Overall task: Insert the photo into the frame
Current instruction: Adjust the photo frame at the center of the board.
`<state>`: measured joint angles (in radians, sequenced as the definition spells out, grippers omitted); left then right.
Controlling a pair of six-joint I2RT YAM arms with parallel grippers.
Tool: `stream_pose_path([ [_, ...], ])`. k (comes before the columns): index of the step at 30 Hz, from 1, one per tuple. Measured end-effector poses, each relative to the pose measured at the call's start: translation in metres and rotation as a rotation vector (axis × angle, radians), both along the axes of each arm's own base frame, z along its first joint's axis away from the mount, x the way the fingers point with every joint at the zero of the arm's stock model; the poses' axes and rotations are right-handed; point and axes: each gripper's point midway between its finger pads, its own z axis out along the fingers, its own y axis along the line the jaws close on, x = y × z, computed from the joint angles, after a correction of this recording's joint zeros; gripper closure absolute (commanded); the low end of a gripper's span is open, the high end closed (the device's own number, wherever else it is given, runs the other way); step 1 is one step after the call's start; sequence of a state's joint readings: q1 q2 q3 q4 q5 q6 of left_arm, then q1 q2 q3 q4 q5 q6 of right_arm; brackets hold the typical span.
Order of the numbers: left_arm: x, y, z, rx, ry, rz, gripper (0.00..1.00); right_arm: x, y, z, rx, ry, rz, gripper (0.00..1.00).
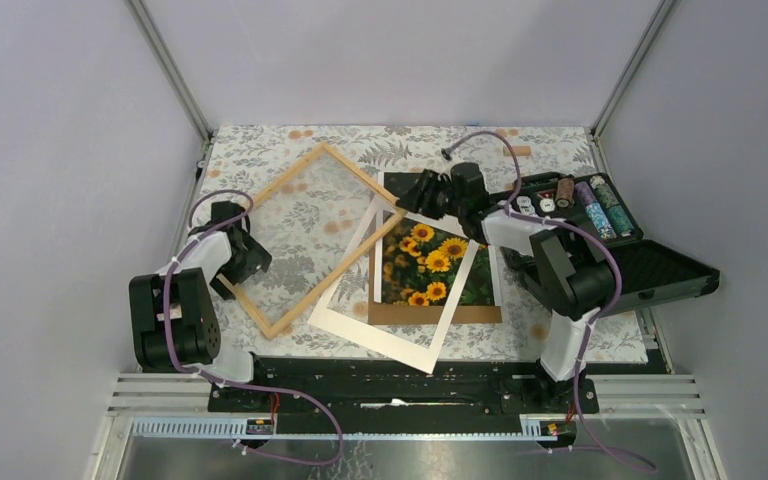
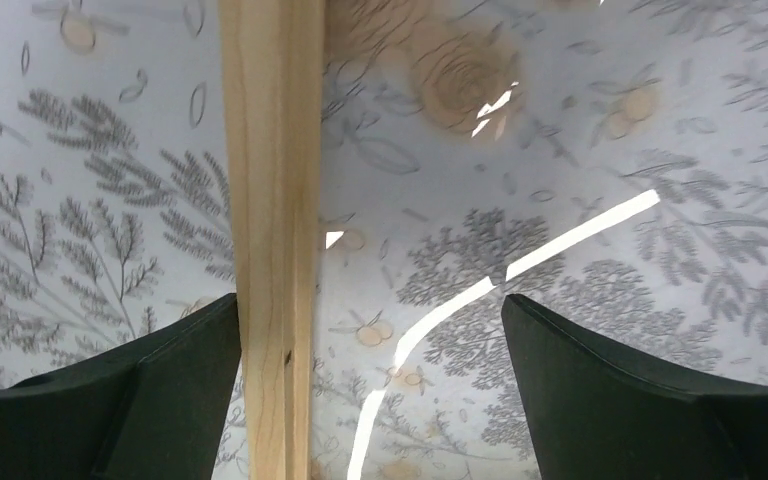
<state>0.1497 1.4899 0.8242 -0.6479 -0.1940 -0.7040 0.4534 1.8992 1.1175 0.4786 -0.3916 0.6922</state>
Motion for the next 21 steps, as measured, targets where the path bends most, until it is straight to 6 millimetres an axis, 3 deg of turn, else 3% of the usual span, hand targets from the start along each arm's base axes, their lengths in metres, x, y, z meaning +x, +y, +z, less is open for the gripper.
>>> stream_pose_path([
  [3,0.015,0.001,0.005,0.005,-0.053,-0.05,0.02,-0.021,-0.018,-0.021,-0.056,0.052,-0.038,0.44],
  [9,0.06,-0.013,0.022,-0.045,-0.247,-0.145,0.02,-0.085,-0.061,-0.085,-0.228,0.25,-0.078,0.35],
  [15,0.083,-0.022,0.035,-0.074,-0.348,-0.191,0.01,-0.107,-0.065,-0.078,-0.318,0.25,-0.029,0.13],
  [21,0.08,-0.025,0.042,-0.094,-0.356,-0.184,0.01,-0.113,-0.068,-0.066,-0.371,0.276,-0.009,0.12],
])
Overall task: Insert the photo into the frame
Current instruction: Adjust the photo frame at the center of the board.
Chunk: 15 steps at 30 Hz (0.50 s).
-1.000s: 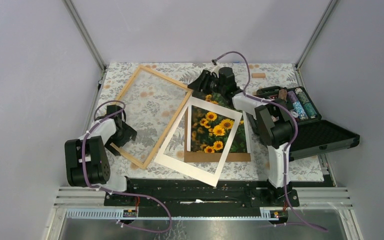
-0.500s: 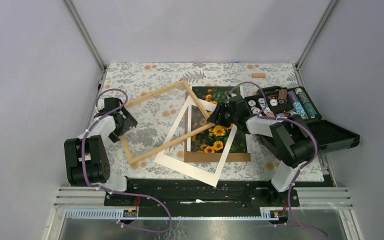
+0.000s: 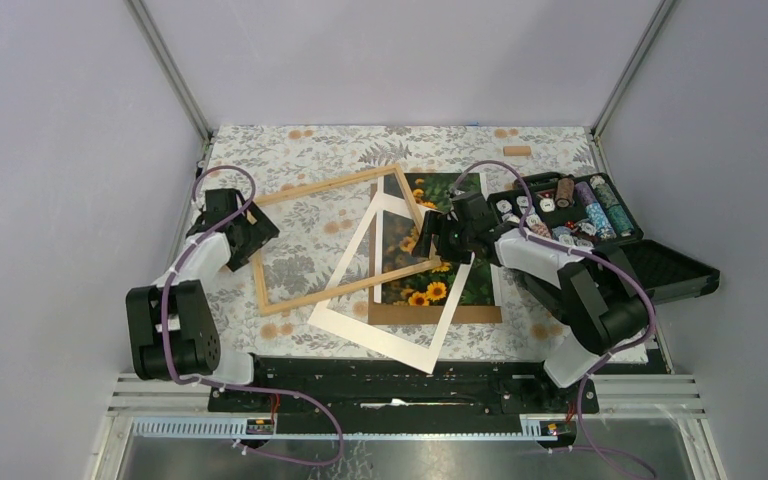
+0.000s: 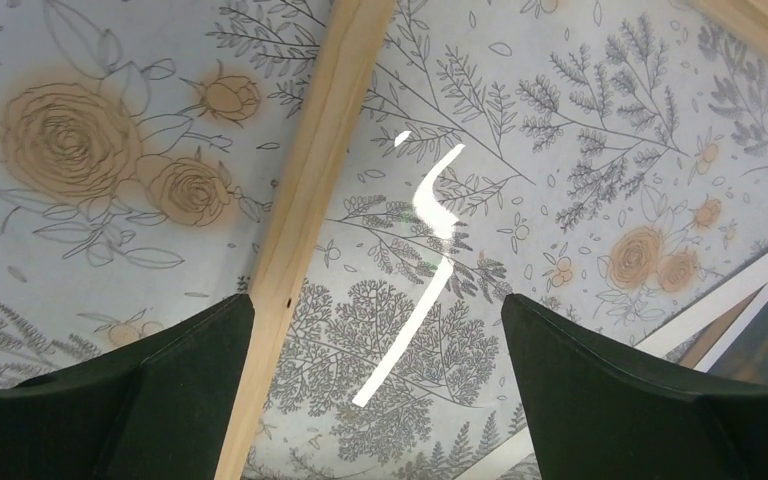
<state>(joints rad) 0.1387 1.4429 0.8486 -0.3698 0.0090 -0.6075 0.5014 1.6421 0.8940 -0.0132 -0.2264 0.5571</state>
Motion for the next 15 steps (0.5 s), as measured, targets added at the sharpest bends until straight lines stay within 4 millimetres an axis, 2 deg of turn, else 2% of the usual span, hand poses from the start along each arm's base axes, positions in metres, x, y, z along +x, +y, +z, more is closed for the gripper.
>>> stream_pose_path([
  [4,-0.007,0.009,0.01,0.02,-0.003,0.048,0.01,0.001,-0.001,0.008,0.022,0.013,-0.015,0.13],
  [11,-0.016,0.014,0.017,0.039,0.004,0.068,0.01,0.004,-0.015,0.005,0.02,0.041,-0.053,0.1],
  [15,-0.016,0.01,0.017,0.025,0.003,0.039,0.01,0.011,-0.03,0.005,0.016,0.047,-0.086,0.02],
])
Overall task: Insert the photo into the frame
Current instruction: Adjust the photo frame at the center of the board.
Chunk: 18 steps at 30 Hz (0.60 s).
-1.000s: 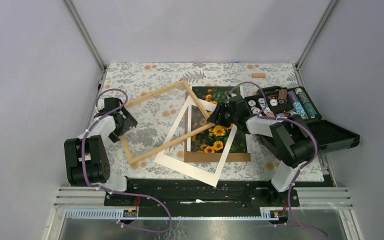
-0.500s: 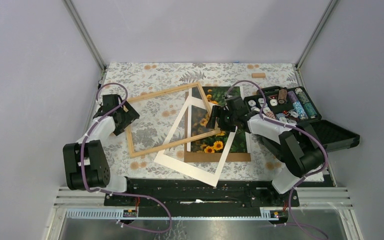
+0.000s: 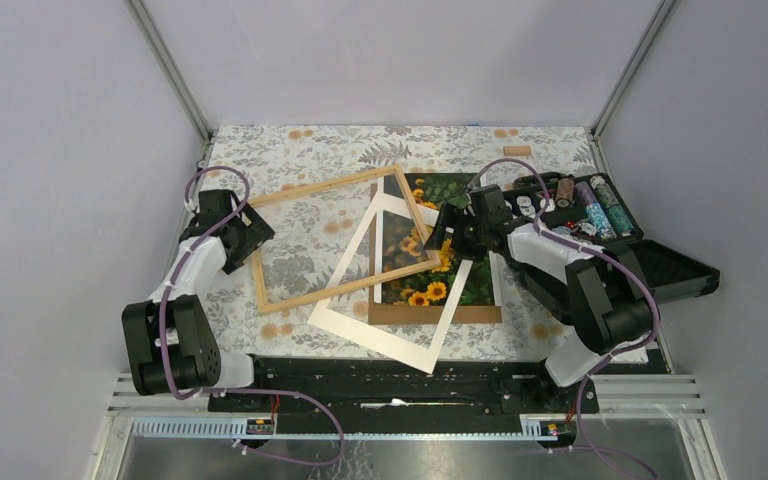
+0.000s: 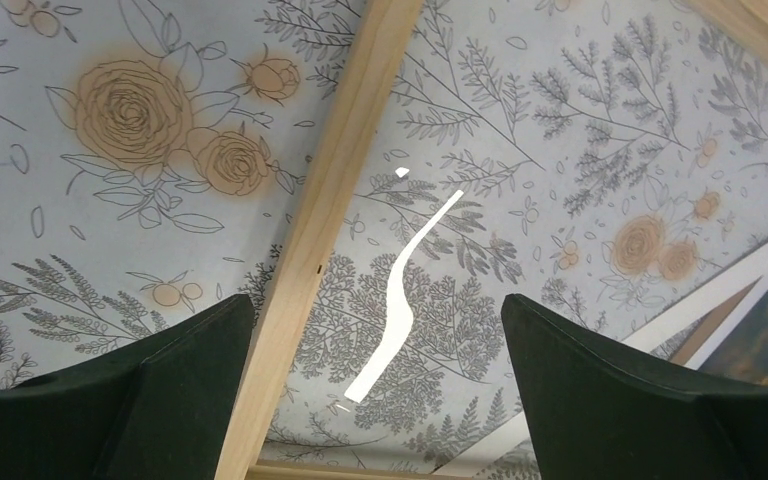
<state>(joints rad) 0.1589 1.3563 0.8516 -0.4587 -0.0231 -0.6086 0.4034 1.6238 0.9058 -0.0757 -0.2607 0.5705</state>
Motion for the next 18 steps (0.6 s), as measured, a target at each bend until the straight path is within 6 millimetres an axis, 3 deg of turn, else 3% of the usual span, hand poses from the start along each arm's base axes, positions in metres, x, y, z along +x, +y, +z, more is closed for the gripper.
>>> stream_pose_path([
  [10,0.002,-0.007,-0.002,-0.044,0.001,-0.016,0.01,0.006,0.014,-0.001,0.079,0.031,0.042,0.0],
  [14,0.0,-0.004,-0.016,-0.095,0.039,0.008,0.01,0.012,0.019,-0.016,0.092,0.061,0.05,0.01],
  [18,-0.005,0.0,-0.028,-0.129,0.073,0.032,0.01,0.022,0.03,-0.015,0.153,0.052,0.067,0.03],
])
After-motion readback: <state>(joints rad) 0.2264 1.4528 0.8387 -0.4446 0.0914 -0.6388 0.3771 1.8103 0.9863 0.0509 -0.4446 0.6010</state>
